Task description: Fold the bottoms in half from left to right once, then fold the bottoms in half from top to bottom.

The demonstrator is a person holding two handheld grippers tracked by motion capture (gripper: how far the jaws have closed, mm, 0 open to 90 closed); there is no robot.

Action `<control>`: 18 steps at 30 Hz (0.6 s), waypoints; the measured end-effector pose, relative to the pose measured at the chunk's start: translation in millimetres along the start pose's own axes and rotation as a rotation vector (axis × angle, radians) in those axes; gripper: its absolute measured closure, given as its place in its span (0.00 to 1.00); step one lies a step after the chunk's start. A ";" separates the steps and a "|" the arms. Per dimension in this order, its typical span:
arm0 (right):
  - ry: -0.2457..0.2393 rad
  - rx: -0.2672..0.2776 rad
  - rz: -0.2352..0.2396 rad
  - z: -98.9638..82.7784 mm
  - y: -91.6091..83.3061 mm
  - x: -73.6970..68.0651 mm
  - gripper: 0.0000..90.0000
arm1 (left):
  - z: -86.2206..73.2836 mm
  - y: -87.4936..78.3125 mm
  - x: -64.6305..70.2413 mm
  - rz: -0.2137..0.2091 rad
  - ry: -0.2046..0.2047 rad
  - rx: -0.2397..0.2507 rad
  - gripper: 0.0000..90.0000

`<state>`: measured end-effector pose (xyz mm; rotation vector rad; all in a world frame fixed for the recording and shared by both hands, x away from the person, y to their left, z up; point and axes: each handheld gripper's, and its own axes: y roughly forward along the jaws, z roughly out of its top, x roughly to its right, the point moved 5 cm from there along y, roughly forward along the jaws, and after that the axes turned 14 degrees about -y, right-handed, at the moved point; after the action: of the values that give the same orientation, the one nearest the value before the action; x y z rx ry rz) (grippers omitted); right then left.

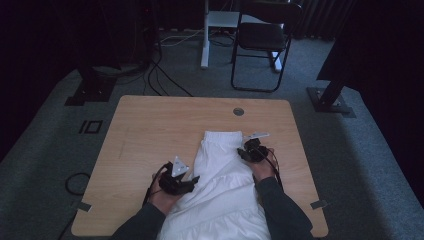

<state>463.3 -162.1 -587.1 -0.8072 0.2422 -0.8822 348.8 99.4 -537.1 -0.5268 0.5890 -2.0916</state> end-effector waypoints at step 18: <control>0.005 0.010 0.008 -1.3 -0.3 0.6 0.77 | 39.1 115.6 -16.9 0.002 -0.134 -0.153 0.29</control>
<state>462.8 -163.4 -587.7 -0.7946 0.2456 -0.8775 453.2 46.8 -575.9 -0.7474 0.6740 -2.0014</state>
